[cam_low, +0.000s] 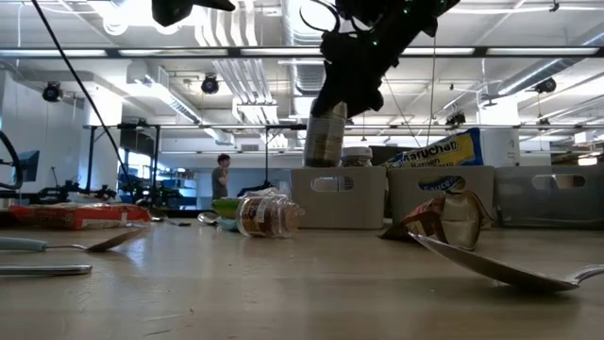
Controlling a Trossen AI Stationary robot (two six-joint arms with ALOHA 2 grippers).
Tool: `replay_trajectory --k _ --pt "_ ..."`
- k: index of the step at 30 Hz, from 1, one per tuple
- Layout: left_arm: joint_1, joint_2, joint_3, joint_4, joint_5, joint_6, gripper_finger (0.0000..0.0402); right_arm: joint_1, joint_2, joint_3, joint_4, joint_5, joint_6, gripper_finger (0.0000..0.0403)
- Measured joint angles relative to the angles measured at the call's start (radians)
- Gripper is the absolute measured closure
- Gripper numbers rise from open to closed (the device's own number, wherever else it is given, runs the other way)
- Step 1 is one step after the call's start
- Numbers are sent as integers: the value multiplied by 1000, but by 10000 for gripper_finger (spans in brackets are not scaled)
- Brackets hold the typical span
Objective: Pick & Place Food Item
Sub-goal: Put the gold seasoning bottle into the left gray bin
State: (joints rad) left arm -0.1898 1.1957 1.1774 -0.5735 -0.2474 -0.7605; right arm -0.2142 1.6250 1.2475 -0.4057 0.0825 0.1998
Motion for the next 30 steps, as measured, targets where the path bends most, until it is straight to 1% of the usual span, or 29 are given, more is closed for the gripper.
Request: replay_trajectory --k 2,7,13,20,30 --pt "0 0 0 0 0 0 138 0 8 -10 -1 -49 -39 133" --pt "0 0 0 0 0 0 138 0 15 -16 -5 -106 -159 133" --pt "0 0 0 0 0 0 138 0 15 -14 -6 -120 -272 133" --pt "0 0 0 0 0 0 138 -3 16 -20 -6 -160 -309 133" --pt "0 0 0 2 0 -4 138 -8 94 1 -9 -196 -332 133"
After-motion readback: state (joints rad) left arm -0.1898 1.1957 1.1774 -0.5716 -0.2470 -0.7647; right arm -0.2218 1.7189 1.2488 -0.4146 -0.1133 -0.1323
